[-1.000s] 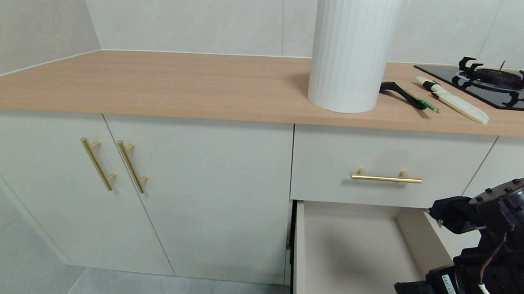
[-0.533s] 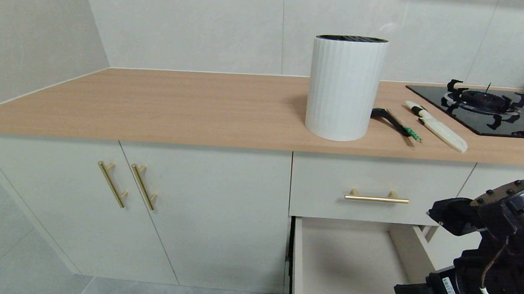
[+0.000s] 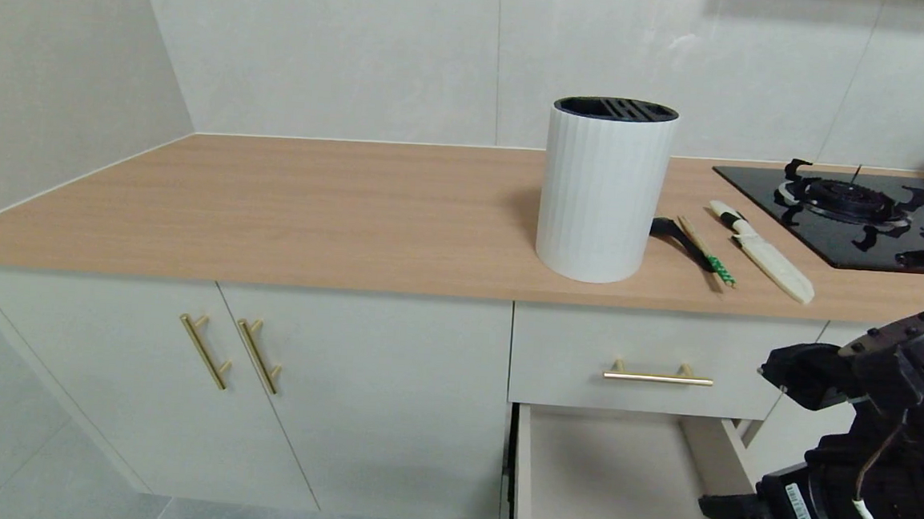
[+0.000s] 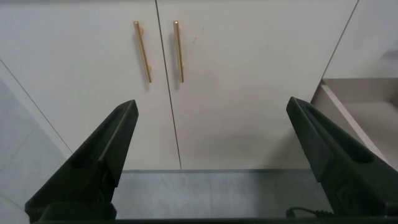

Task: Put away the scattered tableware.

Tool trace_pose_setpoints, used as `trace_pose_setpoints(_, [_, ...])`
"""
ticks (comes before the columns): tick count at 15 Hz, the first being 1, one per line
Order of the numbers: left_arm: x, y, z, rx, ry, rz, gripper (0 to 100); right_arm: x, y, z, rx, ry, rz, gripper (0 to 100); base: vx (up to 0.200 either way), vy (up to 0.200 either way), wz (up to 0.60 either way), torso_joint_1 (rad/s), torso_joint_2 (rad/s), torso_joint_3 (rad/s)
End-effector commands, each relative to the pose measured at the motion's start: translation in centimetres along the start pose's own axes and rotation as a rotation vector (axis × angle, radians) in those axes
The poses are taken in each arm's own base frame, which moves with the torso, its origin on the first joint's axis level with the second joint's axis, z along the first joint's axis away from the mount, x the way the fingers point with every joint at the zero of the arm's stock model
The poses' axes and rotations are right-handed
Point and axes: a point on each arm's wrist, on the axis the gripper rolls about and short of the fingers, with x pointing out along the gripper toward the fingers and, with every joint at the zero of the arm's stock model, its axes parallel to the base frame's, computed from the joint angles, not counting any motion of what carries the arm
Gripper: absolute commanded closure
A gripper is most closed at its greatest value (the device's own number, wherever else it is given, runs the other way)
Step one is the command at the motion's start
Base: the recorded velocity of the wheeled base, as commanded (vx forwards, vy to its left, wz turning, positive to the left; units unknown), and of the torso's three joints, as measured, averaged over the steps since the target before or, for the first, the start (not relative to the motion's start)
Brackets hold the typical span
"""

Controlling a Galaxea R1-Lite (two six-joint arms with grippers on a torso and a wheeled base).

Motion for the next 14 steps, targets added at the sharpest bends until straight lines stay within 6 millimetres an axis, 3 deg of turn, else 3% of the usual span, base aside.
trace_pose_setpoints(1, [0.0, 0.0, 0.0, 0.000, 0.000, 0.000, 0, -2.0, -0.5, 2.0, 0.024, -0.122, 0.001, 0, 0.000, 0.000, 0.00, 0.000, 0.00, 0.000])
trace_pose_setpoints(3, [0.0, 0.0, 0.0, 0.000, 0.000, 0.000, 0, -4.6, -1.2, 6.2, 0.078, -0.222, -0.018, 0, 0.000, 0.000, 0.00, 0.000, 0.00, 0.000])
trace_pose_setpoints(7, [0.0, 0.0, 0.0, 0.000, 0.000, 0.000, 0, -4.1, -3.1, 12.3, 0.146, -0.278, -0.090, 0, 0.000, 0.000, 0.00, 0.000, 0.00, 0.000])
trace_pose_setpoints(14, [0.0, 0.0, 0.0, 0.000, 0.000, 0.000, 0, 0.5, -3.8, 13.6, 0.164, -0.225, -0.121, 0, 0.000, 0.000, 0.00, 0.000, 0.00, 0.000])
